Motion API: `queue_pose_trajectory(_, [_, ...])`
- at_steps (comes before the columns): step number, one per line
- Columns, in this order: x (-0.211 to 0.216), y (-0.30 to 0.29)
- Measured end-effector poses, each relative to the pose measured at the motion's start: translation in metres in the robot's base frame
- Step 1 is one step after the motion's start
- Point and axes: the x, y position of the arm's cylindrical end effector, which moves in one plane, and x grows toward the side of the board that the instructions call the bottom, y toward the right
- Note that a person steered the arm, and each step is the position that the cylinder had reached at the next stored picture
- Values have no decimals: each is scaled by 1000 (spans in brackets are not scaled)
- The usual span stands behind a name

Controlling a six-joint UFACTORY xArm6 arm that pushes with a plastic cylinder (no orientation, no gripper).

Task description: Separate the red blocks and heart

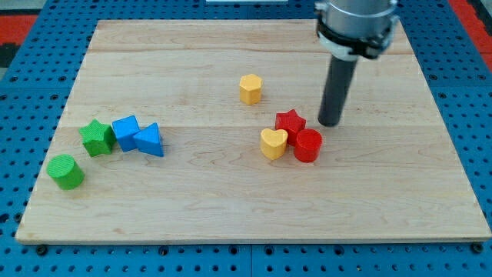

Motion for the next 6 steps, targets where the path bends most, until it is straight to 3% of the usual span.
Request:
queue_pose_trajectory(2, [11,-129])
queue_pose_trajectory(3, [11,-155])
queue_pose_trajectory(4, [-5,-73])
queue_pose_trajectory(5, [-63,-57])
queue_pose_trajectory(6, [-83,-77])
